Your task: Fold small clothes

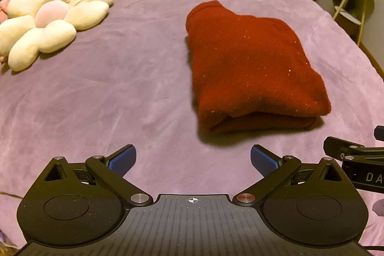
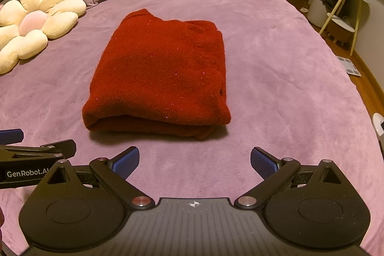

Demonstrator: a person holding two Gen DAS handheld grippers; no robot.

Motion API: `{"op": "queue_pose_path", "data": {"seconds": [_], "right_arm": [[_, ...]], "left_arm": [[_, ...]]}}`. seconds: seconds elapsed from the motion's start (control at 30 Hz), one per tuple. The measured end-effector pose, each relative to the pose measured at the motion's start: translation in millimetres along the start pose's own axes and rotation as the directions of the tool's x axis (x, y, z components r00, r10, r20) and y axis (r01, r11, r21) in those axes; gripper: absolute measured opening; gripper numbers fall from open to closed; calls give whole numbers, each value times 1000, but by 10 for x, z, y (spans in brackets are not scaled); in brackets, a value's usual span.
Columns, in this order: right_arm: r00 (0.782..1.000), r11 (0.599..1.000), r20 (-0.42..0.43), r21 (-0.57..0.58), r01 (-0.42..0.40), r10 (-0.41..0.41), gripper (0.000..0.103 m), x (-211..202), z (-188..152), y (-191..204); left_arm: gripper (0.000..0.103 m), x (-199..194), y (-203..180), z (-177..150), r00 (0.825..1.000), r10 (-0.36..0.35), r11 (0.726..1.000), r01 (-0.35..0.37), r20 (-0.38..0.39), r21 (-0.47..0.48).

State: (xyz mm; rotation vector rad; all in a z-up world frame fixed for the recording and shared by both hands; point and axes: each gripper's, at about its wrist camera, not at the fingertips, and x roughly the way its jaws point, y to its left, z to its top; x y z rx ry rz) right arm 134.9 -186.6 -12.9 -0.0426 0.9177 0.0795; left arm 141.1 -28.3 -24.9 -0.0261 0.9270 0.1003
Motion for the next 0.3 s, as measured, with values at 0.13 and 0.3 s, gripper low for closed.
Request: {"op": "queue_pose_path", "data": {"seconds": [0.13, 0.3], "right_arm": [[1000, 1000, 0, 4, 3, -3, 99, -10, -2, -8], [1000, 1000, 2, 10, 6, -6, 99, -40, 1, -4]], "left_arm": [[103, 3, -8, -23, 1000, -3, 1000, 3, -4, 22], [103, 9, -47, -29, 1000, 8, 998, -6, -28, 55]]}}
